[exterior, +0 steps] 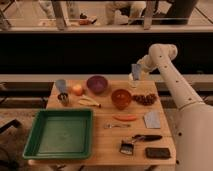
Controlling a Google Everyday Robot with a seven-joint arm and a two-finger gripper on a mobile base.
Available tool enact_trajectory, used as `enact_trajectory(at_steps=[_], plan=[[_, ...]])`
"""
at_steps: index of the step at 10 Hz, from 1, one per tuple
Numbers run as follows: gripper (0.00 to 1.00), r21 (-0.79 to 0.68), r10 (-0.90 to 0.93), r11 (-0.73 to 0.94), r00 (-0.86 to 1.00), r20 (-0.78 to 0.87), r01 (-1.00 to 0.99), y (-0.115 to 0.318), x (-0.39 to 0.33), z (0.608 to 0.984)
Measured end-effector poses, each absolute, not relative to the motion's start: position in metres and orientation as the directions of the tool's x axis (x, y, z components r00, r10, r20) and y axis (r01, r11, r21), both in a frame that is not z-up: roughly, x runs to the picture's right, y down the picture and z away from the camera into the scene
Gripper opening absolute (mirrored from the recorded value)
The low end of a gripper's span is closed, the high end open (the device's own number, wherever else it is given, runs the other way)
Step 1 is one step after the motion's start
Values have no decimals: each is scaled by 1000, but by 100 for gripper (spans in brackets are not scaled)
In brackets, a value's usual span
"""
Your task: Place sponge in paper cup
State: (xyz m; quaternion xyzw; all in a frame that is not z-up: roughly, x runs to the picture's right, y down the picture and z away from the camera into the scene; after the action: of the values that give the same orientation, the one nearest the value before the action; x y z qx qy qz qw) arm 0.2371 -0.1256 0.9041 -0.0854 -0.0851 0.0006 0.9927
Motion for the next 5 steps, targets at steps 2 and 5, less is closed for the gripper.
enact_trajectory(at_steps=[2,5], plan=[[0,-169,-16,985,988,156,42,-125,231,909],[0,-172,-35,983,988,152,61,-124,226,916]])
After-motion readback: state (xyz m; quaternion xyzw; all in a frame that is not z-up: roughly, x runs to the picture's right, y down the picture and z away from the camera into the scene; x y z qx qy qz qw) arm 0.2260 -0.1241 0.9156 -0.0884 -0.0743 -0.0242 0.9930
